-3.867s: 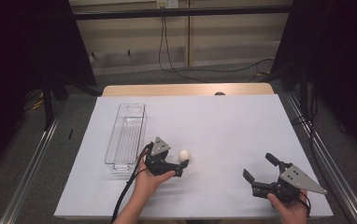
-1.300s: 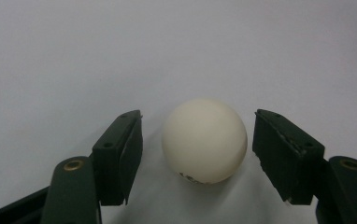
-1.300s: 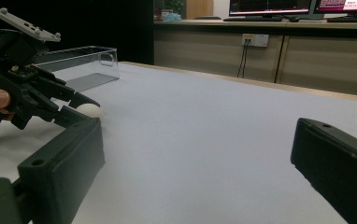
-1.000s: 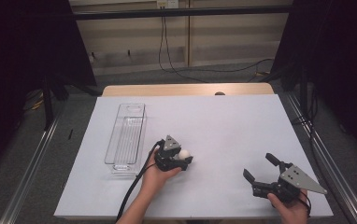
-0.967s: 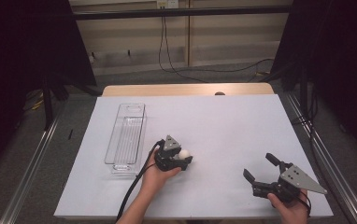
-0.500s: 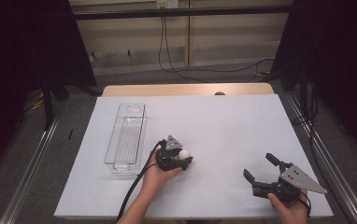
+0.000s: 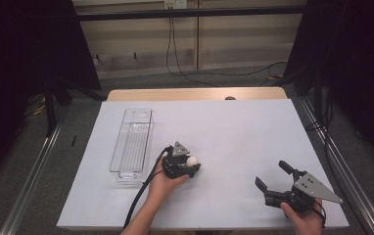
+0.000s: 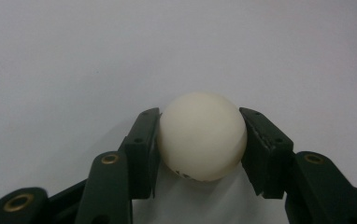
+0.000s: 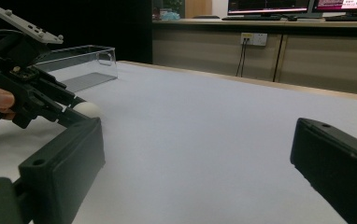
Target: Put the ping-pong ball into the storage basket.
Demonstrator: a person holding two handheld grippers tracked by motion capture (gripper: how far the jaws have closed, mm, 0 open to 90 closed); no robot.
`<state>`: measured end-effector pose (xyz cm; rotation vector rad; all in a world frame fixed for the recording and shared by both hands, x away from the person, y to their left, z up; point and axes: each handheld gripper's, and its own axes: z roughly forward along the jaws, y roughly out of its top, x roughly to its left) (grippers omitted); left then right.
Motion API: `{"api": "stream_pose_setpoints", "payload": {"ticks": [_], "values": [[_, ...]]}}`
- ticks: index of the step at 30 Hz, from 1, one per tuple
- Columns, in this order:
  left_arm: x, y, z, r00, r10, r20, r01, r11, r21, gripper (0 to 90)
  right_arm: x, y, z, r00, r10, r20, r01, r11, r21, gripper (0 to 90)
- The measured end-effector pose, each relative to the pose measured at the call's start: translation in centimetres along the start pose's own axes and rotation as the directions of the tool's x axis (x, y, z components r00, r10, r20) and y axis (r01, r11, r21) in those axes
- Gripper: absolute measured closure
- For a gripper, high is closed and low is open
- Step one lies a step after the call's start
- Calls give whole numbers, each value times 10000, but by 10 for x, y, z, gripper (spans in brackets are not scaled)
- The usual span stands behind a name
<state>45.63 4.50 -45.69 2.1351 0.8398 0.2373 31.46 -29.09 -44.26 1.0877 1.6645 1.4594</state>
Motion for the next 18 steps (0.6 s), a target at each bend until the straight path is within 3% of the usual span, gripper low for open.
{"api": "stream_pose_setpoints", "payload": {"ticks": [3, 4, 5, 10, 18], "values": [[0, 0, -1, 10000, -34, -56, 34, 9999, -121, 511, 0, 0, 0, 10000, 0, -12, 0, 10000, 32, 26], [0, 0, -3, 10000, -21, 88, 21, 10000, 30, 511, 0, 0, 0, 10000, 0, -12, 0, 10000, 32, 26], [0, 1, -4, 9999, -52, 148, 55, 9999, -163, 511, 0, 0, 0, 10000, -5, -9, 5, 10000, 32, 26], [1, 2, -8, 9998, -70, 184, 70, 10000, -20, 511, 0, 0, 0, 10000, 19, 0, -19, 10000, 59, 26], [2, 3, -14, 9983, -469, 347, 474, 9988, -135, 511, -1, 0, 0, 10000, -37, -6, 37, 10000, -6, 26]]}}
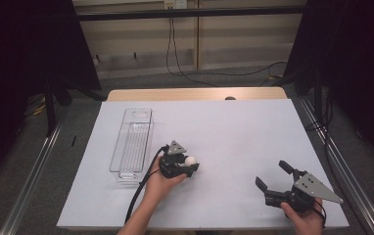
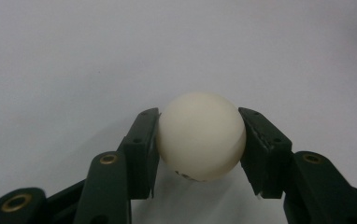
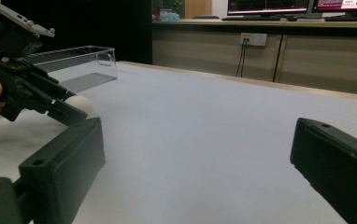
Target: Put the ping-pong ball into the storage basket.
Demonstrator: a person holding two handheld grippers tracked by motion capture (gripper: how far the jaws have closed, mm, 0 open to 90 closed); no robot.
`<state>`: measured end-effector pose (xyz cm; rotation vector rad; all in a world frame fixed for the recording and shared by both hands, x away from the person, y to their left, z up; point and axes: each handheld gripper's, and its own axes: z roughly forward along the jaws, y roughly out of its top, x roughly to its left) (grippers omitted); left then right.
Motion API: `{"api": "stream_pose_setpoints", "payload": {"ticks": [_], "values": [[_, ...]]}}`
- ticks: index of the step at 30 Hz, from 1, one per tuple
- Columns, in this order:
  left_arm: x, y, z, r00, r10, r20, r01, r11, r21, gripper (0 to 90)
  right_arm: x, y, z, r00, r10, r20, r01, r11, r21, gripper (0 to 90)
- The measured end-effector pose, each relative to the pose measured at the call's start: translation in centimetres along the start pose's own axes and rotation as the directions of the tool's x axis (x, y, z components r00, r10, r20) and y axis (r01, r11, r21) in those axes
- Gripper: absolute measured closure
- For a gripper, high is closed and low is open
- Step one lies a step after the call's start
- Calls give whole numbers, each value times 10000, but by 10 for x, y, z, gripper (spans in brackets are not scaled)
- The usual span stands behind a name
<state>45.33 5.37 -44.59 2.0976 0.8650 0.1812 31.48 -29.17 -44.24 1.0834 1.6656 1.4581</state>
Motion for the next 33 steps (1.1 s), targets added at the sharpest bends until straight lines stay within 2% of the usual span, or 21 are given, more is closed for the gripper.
{"api": "stream_pose_setpoints", "payload": {"ticks": [3, 4, 6, 9, 14, 17, 20, 22, 26, 28, 31, 33], "values": [[2, 0, -3, 10000, 52, -56, -51, 9999, 92, 511, 0, 0, 0, 10000, 73, 19, -73, 10000, 38, 26], [1, 0, -3, 10000, -68, 7, 68, 9999, -107, 511, 0, 0, 1, 10000, 71, -11, -71, 10000, 27, 26], [2, 0, -6, 10000, 42, 2, -42, 10000, 57, 511, 0, 0, 1, 10000, 19, -3, -19, 10000, -5, 26], [2, 0, -7, 10000, -42, -11, 42, 10000, 75, 511, 0, 0, 1, 10000, -13, -26, 13, 10000, 13, 26], [3, 1, -11, 9999, 16, 172, -17, 10000, 95, 511, 0, 0, 0, 10000, -23, 11, 23, 10000, 15, 26], [4, 0, -12, 9998, -142, 110, 142, 9999, 30, 511, 0, 0, 0, 10000, -12, -19, 12, 10000, 23, 26], [6, 1, -14, 9999, -17, 104, 15, 9998, 197, 511, 1, 0, 0, 10000, -18, -1, 18, 10000, 29, 26], [6, 1, -17, 9998, -106, 151, 105, 9999, 6, 511, 1, 0, 0, 10000, 12, -23, -12, 10000, 33, 26], [8, 2, -20, 9997, -127, 184, 128, 9999, -37, 511, 1, 0, 0, 10000, -7, -16, 7, 10000, 22, 26], [11, 1, -23, 9995, -278, 179, 281, 9995, -138, 511, 1, 0, 0, 10000, -24, -70, 24, 10000, 50, 26], [13, 2, -27, 9996, -240, 121, 241, 9997, -43, 511, 2, 0, 1, 10000, -11, -56, 11, 10000, 16, 26], [14, 2, -28, 9994, -309, 181, 312, 9993, -209, 511, 2, 0, 1, 10000, -25, 3, 25, 10000, 28, 26]]}}
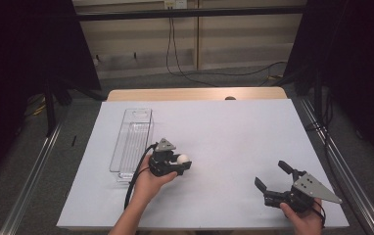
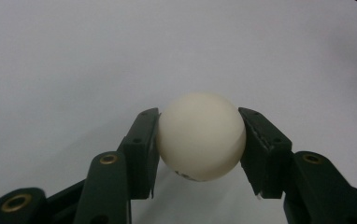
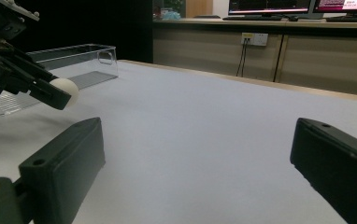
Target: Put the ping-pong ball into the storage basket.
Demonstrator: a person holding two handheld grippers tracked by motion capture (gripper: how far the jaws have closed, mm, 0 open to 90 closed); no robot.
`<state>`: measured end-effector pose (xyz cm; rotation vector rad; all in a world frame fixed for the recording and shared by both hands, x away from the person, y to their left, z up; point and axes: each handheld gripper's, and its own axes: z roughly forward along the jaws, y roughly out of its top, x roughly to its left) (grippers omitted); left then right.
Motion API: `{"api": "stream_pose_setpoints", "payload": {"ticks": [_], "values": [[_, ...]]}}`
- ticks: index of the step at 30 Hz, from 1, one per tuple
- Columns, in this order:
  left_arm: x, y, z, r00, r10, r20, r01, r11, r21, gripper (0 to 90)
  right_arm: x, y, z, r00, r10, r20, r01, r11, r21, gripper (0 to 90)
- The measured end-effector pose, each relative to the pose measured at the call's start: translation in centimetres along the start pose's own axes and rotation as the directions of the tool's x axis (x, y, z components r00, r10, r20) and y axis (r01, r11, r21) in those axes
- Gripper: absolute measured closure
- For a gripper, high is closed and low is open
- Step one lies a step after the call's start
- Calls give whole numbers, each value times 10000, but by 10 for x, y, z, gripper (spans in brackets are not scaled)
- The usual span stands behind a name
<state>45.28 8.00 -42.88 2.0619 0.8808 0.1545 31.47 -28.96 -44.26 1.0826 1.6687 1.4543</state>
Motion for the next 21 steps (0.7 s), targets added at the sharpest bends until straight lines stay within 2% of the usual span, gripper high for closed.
{"api": "stream_pose_setpoints", "payload": {"ticks": [12, 13, 21], "values": [[3, 4, -8, 9999, -90, 79, 90, 10000, -19, 511, 0, 0, 0, 10000, -57, -75, 57, 10000, 37, 26], [3, 3, -7, 9998, -186, 104, 187, 9998, -111, 511, 1, 0, 1, 9999, -73, -81, 73, 10000, 3, 26], [6, 5, -14, 9996, -277, -6, 277, 9995, -160, 511, 2, 0, 2, 10000, -29, -65, 29, 10000, 34, 27]]}}
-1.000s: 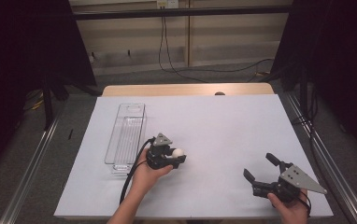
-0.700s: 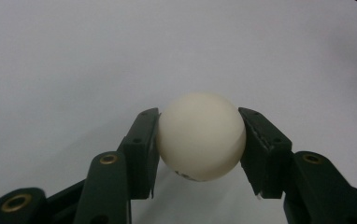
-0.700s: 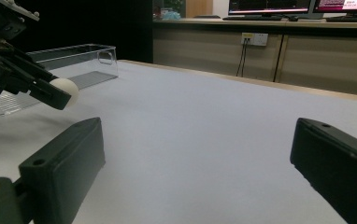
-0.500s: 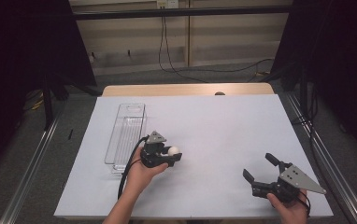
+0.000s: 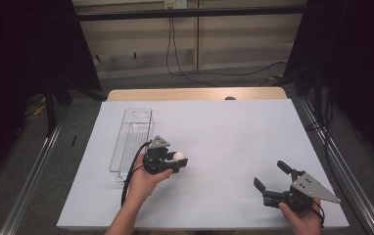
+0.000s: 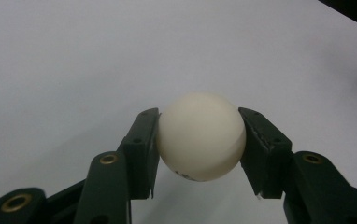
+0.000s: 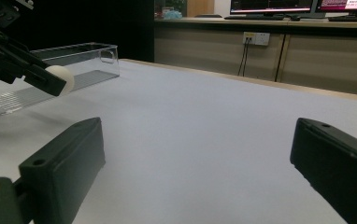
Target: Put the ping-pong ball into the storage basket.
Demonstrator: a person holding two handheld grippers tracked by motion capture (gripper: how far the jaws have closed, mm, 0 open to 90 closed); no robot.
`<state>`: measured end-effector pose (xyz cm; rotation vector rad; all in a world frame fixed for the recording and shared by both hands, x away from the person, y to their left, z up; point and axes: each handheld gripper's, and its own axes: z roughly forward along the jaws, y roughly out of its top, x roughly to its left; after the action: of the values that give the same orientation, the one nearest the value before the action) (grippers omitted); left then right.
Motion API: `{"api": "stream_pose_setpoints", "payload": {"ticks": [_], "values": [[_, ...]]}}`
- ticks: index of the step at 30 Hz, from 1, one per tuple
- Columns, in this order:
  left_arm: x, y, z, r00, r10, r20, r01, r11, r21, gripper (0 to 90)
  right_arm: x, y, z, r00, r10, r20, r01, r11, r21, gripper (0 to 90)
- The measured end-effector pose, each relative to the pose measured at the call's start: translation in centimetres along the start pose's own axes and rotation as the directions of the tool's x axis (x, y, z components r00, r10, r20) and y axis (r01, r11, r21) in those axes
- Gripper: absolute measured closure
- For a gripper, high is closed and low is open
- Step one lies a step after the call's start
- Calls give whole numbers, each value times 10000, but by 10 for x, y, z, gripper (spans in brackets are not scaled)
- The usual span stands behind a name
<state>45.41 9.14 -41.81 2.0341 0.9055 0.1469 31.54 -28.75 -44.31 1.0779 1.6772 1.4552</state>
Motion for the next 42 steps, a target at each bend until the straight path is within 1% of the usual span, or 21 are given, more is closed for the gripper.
{"api": "stream_pose_setpoints", "payload": {"ticks": [2, 4, 6, 9, 10, 12, 13, 14, 15, 16, 18, 21, 22, 23, 25, 26, 30, 33, 34, 38, 42], "values": [[1, 0, -1, 10000, 29, 76, -29, 10000, -21, 512, 0, 0, 0, 10000, 4, 31, -4, 10000, 10, 26], [0, 0, -1, 10000, -65, -2, 65, 10000, -33, 511, 0, 0, 0, 10000, 1, 29, -1, 10000, 1, 26], [0, 0, -2, 10000, -84, 4, 84, 9999, -56, 512, 1, 0, 0, 10000, 10, -7, -10, 10000, 13, 26], [2, 1, -4, 10000, -7, -22, 7, 10000, -24, 511, 1, 0, 0, 10000, -1, -11, 1, 10000, 41, 27], [2, 1, -4, 10000, -93, 16, 94, 9999, -131, 511, 1, 0, 0, 10000, -1, -11, 1, 10000, 41, 27], [3, 1, -5, 9999, -95, -54, 95, 9999, -110, 511, 0, 0, 0, 10000, 40, -10, -40, 10000, 39, 27], [4, 2, -6, 9999, -125, -46, 125, 9998, -134, 511, 0, 0, 0, 10000, 8, 14, -8, 10000, 40, 27], [3, 2, -7, 9999, -108, -113, 108, 9999, -27, 512, 0, 0, 1, 10000, -25, 31, 25, 10000, 10, 27], [3, 2, -7, 9999, -108, -113, 108, 9999, -27, 512, 0, 0, 1, 10000, -25, 31, 25, 10000, 10, 27], [4, 2, -6, 9999, -130, -42, 130, 9999, -92, 512, -1, 0, 1, 10000, -36, 0, 36, 10000, 24, 27], [3, 3, -6, 9997, -221, -35, 220, 9996, -167, 511, 0, 0, 2, 10000, -61, 10, 61, 10000, 26, 27], [4, 3, -7, 9998, -205, -58, 204, 9997, -135, 511, 0, 0, 1, 9999, -135, 11, 135, 9999, 50, 28], [5, 3, -8, 9998, -161, -74, 160, 9998, -114, 512, 0, 1, 1, 9999, -112, 17, 112, 9999, 39, 27], [5, 4, -9, 9997, -234, -95, 233, 9997, -118, 512, 0, 1, 1, 9999, -138, -5, 138, 9999, 28, 27], [5, 4, -10, 9997, -226, -124, 225, 9997, -104, 512, -1, 0, 1, 9999, -108, 22, 108, 9999, 25, 28], [5, 4, -10, 9996, -258, -98, 255, 9994, -232, 512, -1, 0, 1, 9999, -108, 22, 108, 9999, 25, 28], [7, 4, -11, 9996, -251, -141, 248, 9995, -172, 511, 0, 0, 2, 9999, -101, -19, 101, 9999, 69, 28], [8, 5, -13, 9995, -250, -193, 248, 9996, -118, 512, 1, 1, 2, 9998, -185, -54, 185, 9998, 70, 28], [8, 6, -14, 9991, -296, -298, 292, 9995, -132, 511, 1, 1, 2, 9998, -178, -41, 178, 9998, 65, 28], [8, 6, -16, 9994, -254, -241, 249, 9995, -195, 512, 2, 1, 2, 9998, -202, -80, 202, 9998, 41, 28], [8, 7, -18, 9991, -342, -270, 336, 9992, -218, 511, 2, 1, 2, 9997, -255, -69, 256, 9997, 61, 28]]}}
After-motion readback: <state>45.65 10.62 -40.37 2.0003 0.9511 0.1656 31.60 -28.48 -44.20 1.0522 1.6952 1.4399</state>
